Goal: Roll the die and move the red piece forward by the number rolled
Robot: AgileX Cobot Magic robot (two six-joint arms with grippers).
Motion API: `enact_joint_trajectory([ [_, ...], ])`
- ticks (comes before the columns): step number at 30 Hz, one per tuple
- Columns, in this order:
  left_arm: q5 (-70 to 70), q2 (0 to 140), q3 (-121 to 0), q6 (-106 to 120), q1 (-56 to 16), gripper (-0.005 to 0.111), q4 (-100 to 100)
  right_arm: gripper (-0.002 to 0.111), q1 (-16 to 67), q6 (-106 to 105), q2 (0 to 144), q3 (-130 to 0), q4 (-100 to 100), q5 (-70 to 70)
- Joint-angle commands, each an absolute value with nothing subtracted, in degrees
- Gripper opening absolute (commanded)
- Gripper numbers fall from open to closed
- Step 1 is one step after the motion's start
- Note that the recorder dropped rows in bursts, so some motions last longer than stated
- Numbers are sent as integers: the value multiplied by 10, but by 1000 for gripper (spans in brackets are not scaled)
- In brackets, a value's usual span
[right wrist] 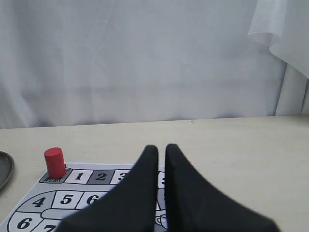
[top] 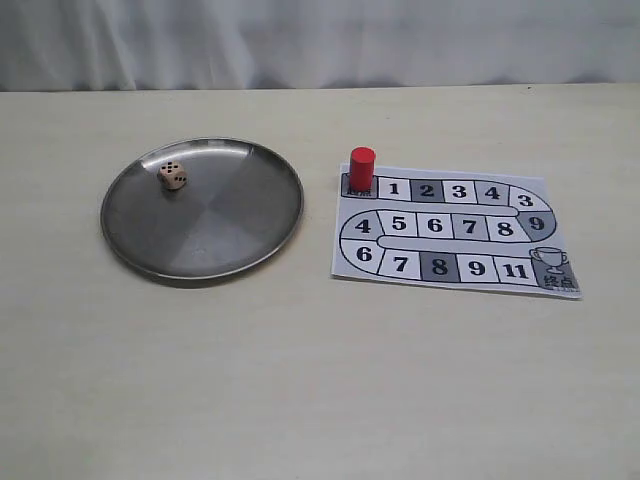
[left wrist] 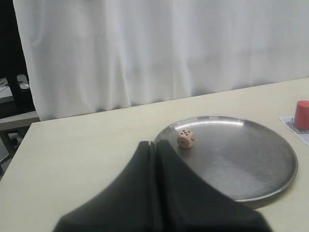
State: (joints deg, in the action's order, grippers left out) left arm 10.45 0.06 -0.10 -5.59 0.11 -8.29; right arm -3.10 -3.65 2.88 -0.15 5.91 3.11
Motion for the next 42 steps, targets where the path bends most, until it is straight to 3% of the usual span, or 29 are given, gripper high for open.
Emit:
enact_joint_trajectory([
  [1,99,0,0,-56,0,0,-83,4,-31,-36,25,0,58,32],
  [30,99,0,0,-56,0,0,-83,4,-31,-15,25,0,58,25],
  [42,99,0,0,-56,0,0,-83,4,-31,-3,36,0,158,-42],
])
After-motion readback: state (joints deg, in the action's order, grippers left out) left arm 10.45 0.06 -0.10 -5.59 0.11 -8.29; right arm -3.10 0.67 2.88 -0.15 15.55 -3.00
